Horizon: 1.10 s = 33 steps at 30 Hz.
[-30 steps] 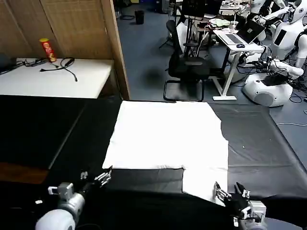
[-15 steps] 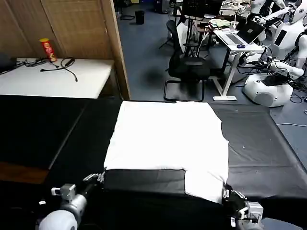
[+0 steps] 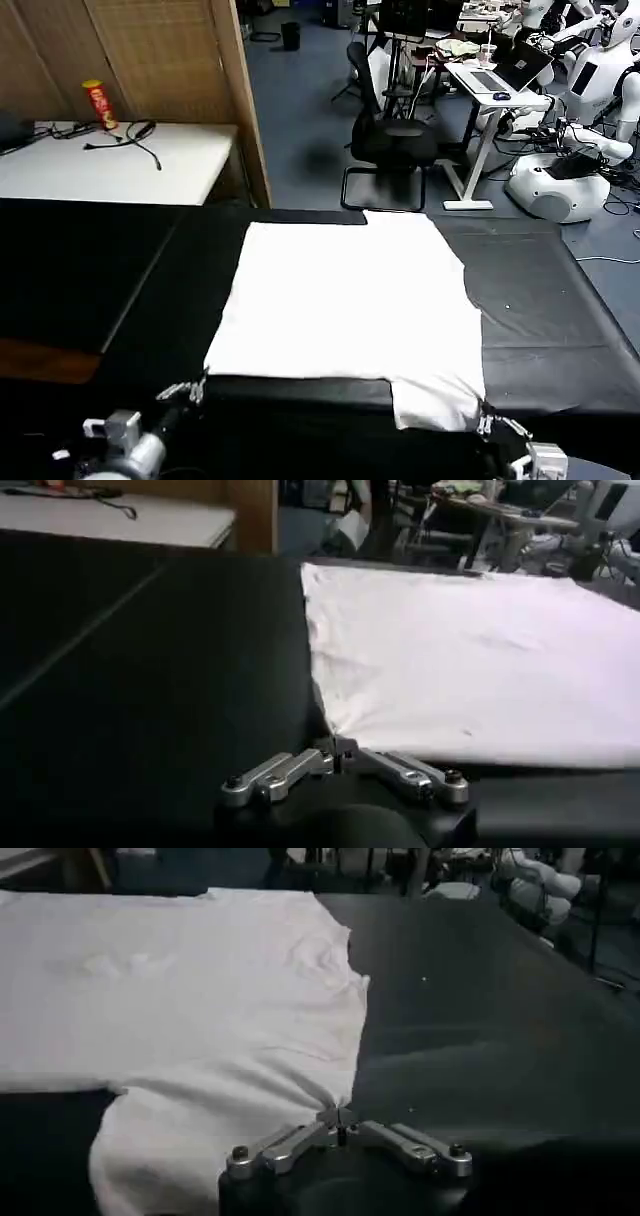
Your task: Fold and organize the clothes.
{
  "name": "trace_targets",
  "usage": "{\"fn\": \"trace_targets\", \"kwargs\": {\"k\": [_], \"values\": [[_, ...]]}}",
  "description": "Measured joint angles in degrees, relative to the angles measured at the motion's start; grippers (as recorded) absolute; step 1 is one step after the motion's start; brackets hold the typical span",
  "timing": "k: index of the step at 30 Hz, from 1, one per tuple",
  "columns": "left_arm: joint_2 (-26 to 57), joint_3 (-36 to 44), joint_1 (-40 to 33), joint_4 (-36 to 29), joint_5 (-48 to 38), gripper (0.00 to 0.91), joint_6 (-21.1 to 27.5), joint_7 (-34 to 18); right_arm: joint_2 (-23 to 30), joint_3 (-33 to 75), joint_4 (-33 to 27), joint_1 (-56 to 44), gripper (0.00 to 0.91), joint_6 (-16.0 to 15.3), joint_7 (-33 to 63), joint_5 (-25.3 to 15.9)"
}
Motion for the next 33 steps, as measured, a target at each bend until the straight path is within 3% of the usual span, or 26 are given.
{"fn": "trace_targets", "kwargs": {"k": [5, 10, 21, 33], "values": [[-0.9, -1.0, 2.8, -1.9, 0.0, 0.0, -1.6, 0.0, -1.9, 1.3, -2.3, 4.8, 0.0, 4.3, -4.1, 2.9], [-3.3, -0.6, 1.1, -1.6, 0.6, 0.0, -4.2, -0.5, -4.7, 1.8, -6.5, 12.0, 0.0, 6.8, -6.2, 4.9], [-7.5, 2.1, -10.2, 2.4, 3.2, 0.0, -6.1, -0.6, -8.3, -1.9, -18.9, 29.7, 0.0, 6.8, -6.2, 4.6], [-4.7, 5.6, -19.6, 11.1, 6.5, 0.0, -6.2, 0.5, -9.2, -9.2, -33.8, 43.9, 0.0, 7.5, -8.3, 2.5]]}}
